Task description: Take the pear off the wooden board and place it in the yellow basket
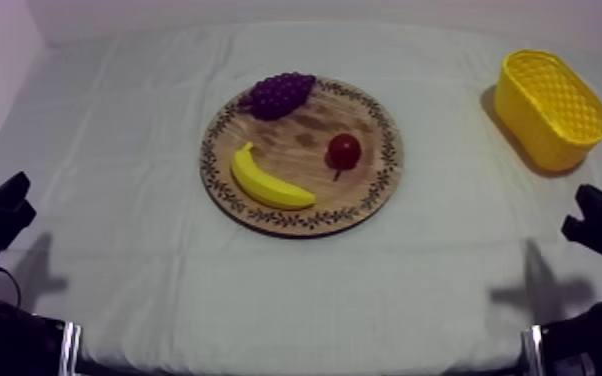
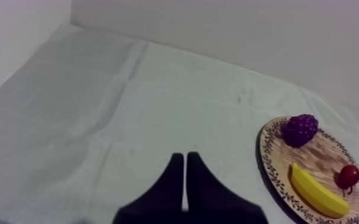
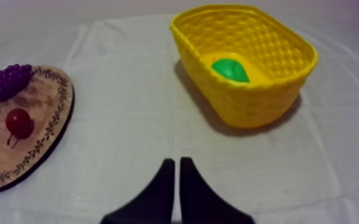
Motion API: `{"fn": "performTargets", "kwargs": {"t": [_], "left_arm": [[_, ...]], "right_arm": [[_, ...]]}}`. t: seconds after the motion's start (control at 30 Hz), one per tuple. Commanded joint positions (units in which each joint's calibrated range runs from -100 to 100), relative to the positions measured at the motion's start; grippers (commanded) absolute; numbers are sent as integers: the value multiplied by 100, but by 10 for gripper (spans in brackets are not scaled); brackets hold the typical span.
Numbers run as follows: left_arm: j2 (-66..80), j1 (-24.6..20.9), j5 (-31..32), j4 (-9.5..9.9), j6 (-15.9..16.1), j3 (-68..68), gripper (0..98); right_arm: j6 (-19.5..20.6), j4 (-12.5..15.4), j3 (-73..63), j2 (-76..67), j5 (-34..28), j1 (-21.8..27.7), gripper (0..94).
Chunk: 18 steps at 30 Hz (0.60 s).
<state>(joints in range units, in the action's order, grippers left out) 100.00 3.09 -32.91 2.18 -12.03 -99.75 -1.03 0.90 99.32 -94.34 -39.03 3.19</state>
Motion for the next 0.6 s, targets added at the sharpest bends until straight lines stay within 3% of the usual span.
{"fn": "performTargets", "kwargs": {"t": [0.0,0.13,0.4,0.57], "left_arm": [[0,-1,1,-1,-1,-3,1],[0,-1,1,0,2,-3,1],[0,-1,1,0,0,-3,1],[0,1,1,0,1,-3,1]], "right_arm": [[65,-7,8,-81,-19,-13,4],[142,-5,23,-121,-41,-28,4],[-981,0,44,-132,43,-28,5],[-1229,0,45,-133,47,-26,5]]}}
